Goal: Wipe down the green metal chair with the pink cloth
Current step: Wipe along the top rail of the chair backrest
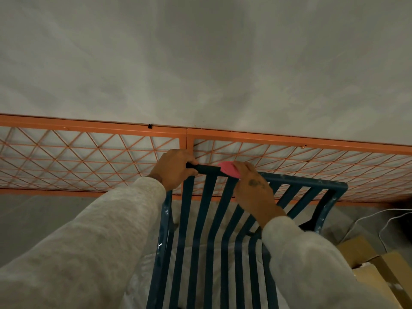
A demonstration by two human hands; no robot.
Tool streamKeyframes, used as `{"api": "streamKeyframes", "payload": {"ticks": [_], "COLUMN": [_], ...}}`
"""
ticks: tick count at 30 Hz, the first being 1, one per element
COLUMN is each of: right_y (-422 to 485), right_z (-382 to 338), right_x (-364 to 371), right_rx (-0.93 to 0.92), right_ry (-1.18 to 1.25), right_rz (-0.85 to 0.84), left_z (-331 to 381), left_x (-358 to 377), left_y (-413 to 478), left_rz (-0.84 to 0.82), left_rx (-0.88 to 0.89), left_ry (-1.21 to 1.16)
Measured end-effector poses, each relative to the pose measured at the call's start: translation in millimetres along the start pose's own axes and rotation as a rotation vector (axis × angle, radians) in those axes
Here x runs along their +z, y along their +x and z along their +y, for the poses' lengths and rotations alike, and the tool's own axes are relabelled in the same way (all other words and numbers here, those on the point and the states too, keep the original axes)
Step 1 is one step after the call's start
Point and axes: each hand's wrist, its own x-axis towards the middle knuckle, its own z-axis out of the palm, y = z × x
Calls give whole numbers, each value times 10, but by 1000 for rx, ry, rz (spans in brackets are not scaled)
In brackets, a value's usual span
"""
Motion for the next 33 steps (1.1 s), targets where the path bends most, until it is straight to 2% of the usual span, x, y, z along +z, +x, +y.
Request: {"api": "streamKeyframes", "payload": {"ticks": [4,8,12,15,19,25,28,31,33], "right_y": [323,430,266,58,-196,-373,-344,-272,-237], "right_z": [-293,-535,-556,-373,28,519,367,118,-5], "right_x": [-173,-190,-76,64,270,257,234,145,90], "right_rx": [57,33,-129,-267,-259,-223,-233,-242,-253], "right_ry": [-97,-34,33,-139,-251,-16,-46,-177,-248], "right_rz": [-309,-419,-331,-181,-49,269,241,55,-11], "left_z": [-1,-4,-14,12,-5,32,50,90,112], "left_x": [-5,-1,-6,-18,-10,12,4,6,9], "left_y": [18,40,46,29,10,-17,-28,-41,-48], "left_rz": [-28,-45,-41,-26,-9,16,11,9,13], "left_rx": [-14,-25,-12,11,-8,1,1,-7,-12], "left_ry": [28,47,28,6,-3,12,38,69,106]}}
